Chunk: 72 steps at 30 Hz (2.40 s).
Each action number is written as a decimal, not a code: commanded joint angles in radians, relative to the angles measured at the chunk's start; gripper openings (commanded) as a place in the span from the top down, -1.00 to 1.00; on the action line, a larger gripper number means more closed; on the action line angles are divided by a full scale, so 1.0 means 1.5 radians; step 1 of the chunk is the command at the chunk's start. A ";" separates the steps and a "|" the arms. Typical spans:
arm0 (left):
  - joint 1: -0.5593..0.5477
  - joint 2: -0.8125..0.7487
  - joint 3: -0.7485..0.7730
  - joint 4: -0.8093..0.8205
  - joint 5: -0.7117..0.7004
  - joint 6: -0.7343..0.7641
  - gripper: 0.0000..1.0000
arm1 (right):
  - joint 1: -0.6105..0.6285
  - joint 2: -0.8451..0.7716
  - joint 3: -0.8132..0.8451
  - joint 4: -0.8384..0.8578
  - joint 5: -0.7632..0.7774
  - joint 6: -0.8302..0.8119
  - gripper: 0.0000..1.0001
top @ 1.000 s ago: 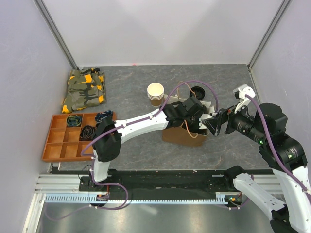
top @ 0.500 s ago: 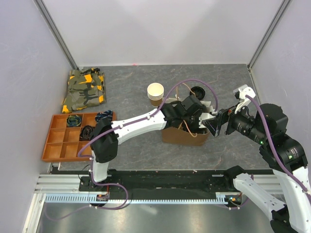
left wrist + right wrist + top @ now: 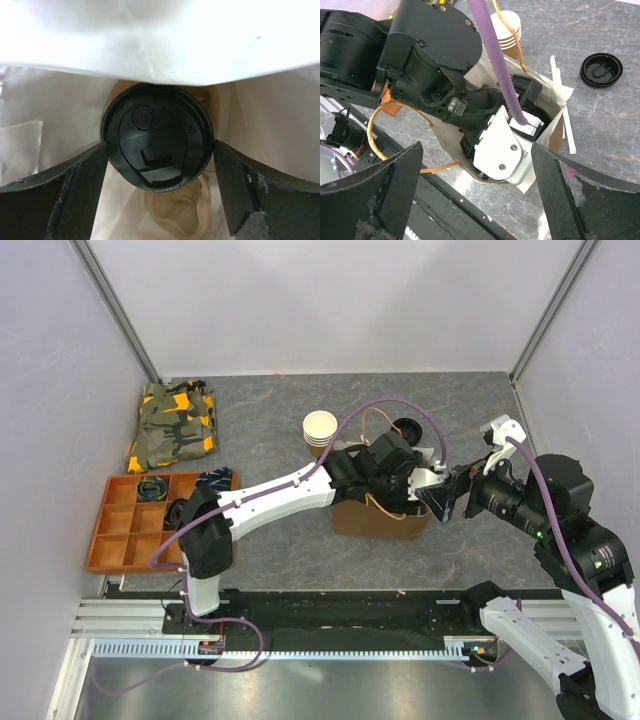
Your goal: Pack the takeout coffee
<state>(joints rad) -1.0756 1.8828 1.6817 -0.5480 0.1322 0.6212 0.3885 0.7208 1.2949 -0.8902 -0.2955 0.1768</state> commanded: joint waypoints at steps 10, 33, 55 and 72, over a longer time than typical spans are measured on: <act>-0.003 -0.056 -0.018 -0.001 0.017 0.011 -0.86 | -0.001 -0.003 0.008 0.026 -0.009 -0.007 -0.96; 0.001 -0.165 -0.065 0.124 0.001 -0.006 -0.79 | -0.001 -0.010 -0.031 0.007 0.016 -0.008 -0.94; 0.022 -0.199 -0.048 0.140 0.007 -0.057 0.15 | -0.002 -0.001 -0.021 0.018 0.014 -0.022 -0.93; 0.052 -0.214 -0.011 0.147 0.028 -0.156 0.74 | -0.001 0.001 -0.034 0.017 0.046 -0.014 -0.92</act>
<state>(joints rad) -1.0035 1.6241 1.6241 -0.3847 0.1341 0.4580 0.3889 0.7162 1.2541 -0.8692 -0.2737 0.1589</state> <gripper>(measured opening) 0.130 0.960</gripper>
